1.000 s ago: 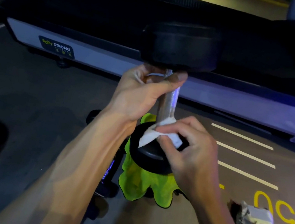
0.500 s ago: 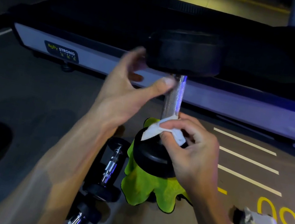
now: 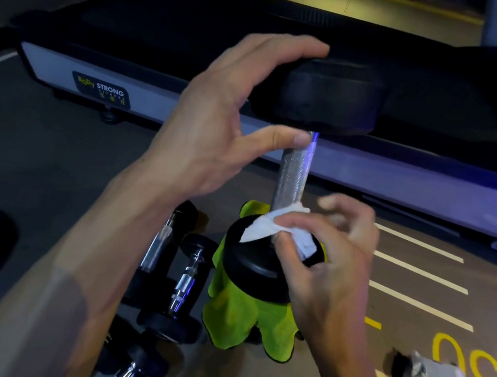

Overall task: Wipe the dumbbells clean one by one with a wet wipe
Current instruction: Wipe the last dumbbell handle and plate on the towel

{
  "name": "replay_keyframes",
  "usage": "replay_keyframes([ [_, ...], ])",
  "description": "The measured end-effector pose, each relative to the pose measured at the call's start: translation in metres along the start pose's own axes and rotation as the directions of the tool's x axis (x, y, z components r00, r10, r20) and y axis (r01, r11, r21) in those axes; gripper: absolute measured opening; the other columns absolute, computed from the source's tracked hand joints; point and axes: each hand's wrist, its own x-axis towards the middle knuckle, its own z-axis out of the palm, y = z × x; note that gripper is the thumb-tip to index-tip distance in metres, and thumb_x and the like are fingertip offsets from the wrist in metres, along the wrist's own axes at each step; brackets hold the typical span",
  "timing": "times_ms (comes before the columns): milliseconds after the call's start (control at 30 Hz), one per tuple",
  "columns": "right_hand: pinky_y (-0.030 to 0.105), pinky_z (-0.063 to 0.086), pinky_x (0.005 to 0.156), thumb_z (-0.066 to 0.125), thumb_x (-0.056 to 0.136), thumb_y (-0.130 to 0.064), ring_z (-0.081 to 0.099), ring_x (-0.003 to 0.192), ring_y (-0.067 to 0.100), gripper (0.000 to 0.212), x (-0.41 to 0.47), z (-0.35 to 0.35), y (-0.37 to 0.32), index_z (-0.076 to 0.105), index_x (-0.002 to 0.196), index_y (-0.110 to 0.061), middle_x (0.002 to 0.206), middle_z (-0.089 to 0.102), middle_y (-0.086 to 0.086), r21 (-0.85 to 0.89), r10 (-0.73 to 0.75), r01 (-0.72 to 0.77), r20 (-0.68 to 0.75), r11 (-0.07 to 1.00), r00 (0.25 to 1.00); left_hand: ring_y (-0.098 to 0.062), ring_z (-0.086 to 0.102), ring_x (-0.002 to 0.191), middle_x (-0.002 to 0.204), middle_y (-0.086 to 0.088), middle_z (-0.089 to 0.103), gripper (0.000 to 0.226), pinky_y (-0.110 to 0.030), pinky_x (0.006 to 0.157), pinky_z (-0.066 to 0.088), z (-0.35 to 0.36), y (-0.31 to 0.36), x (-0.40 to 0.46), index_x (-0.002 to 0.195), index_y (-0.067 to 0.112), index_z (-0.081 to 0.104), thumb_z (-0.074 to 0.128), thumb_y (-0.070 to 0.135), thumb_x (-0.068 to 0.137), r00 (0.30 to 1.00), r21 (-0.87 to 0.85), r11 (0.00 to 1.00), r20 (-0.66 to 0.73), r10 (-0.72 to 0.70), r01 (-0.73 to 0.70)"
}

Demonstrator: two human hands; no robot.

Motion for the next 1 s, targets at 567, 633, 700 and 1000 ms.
replay_keyframes([
  [567, 0.019, 0.051, 0.067, 0.068, 0.098, -0.005, 0.068, 0.076, 0.007, 0.018, 0.017, -0.027, -0.018, 0.063, 0.09, -0.019, 0.083, 0.073, -0.005, 0.425, 0.134, -0.196, 0.173, 0.884, 0.976, -0.017, 0.052, 0.142, 0.146, 0.001, 0.054, 0.066, -0.044, 0.118, 0.045, 0.001, -0.01, -0.006, 0.146, 0.02, 0.05, 0.084, 0.027, 0.091, 0.999, -0.172, 0.984, -0.016, -0.04, 0.037],
  [633, 0.035, 0.059, 0.07, 0.07, 0.093, -0.007, 0.072, 0.081, 0.016, 0.019, 0.021, -0.022, -0.016, 0.062, 0.09, -0.024, 0.087, 0.072, -0.003, 0.409, 0.078, -0.141, 0.167, 0.902, 0.983, -0.017, 0.052, 0.142, 0.146, 0.001, 0.054, 0.066, -0.045, 0.118, 0.045, 0.002, -0.009, -0.005, 0.147, 0.02, 0.05, 0.084, 0.026, 0.09, 0.999, -0.171, 0.985, -0.009, -0.04, 0.037],
  [700, 0.048, 0.059, 0.073, 0.072, 0.093, -0.001, 0.069, 0.084, 0.025, 0.027, 0.027, -0.014, -0.014, 0.062, 0.091, -0.026, 0.093, 0.064, 0.0, 0.339, -0.008, -0.032, 0.117, 0.94, 0.993, -0.017, 0.052, 0.142, 0.147, 0.002, 0.054, 0.066, -0.046, 0.118, 0.045, 0.003, -0.009, -0.004, 0.146, 0.022, 0.05, 0.084, 0.029, 0.089, 0.999, -0.167, 0.985, -0.006, -0.038, 0.037],
  [1000, 0.01, 0.041, 0.074, 0.07, 0.087, 0.009, 0.056, 0.084, 0.005, 0.021, 0.018, -0.002, 0.0, 0.077, 0.091, -0.01, 0.096, 0.054, 0.0, -0.035, -0.197, 0.197, -0.008, 0.98, 0.98, -0.012, 0.052, 0.141, 0.144, 0.006, 0.054, 0.066, -0.039, 0.118, 0.044, 0.004, -0.012, 0.0, 0.147, 0.021, 0.052, 0.084, 0.032, 0.089, 0.998, -0.154, 0.986, -0.024, -0.064, 0.06],
])
